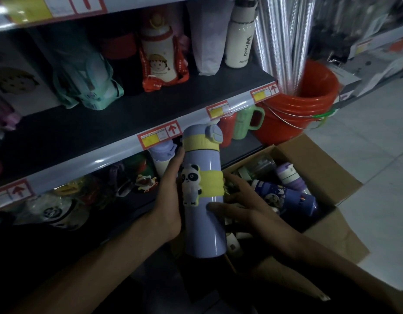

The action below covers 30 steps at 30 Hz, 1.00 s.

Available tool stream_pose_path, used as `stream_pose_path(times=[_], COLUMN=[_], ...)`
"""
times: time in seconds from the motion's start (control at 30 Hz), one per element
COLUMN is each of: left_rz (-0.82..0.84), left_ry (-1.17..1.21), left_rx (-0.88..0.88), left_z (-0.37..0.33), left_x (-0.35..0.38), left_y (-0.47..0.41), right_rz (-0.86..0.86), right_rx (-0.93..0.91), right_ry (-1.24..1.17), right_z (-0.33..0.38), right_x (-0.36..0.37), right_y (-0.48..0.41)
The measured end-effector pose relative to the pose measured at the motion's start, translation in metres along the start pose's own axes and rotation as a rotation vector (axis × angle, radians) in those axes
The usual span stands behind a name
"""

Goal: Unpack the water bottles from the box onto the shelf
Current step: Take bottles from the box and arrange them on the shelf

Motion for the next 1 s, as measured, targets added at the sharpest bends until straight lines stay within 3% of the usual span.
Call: stream_pose_path(times=[0.13, 0.3, 0.4, 0.53, 0.77, 0.9, 1.0], left_rz=[-0.021, -0.102, -0.021, -0.081, -0.043, -0.049, -0.072], left_ry=[0.027, 0.034, 0.07, -0.047, -0.168, -0.263, -0.33], left_rx=[0.066, 0.176, 0.121, 0.154, 0.27, 0.329, 0.285], left_z=[-0.004, -0.011, -0.007, -0.015, -0.032, -0.038, -0.055], left_x=[0.004, 0.008, -0.001, -0.007, -0.028, -0.054, -0.062], left_y=[0.004, 0.009, 0.005, 0.02, 0.042, 0.055, 0.066], right_rz=[0.043, 0.049, 0.043, 0.026, -0.24, -0.306, -0.234], right_rx=[0.077, 0.02, -0.025, -0.098, -0.313, -0.429, -0.469], right_ry=[-0.034, -0.043, -0.006, 0.2, 0.63, 0.721, 0.719], right_z=[-0.004, 0.004, 0.006, 0.008, 0.013, 0.03, 0.044], right_x=[0.005, 0.024, 0.03, 0.032, 0.045, 0.052, 0.064], right_y=[-0.001, 0.002, 0.001, -0.004, -0.01, -0.012, -0.017])
Point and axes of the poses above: each hand's wrist, its own y-axis away from the middle knuckle, its own x-axis out of the palm, z = x × y, the point moved 2 cm from there along -y, towards the middle knuckle, and after that the axes turned 2 degrees about y, right-handed, at the moved point
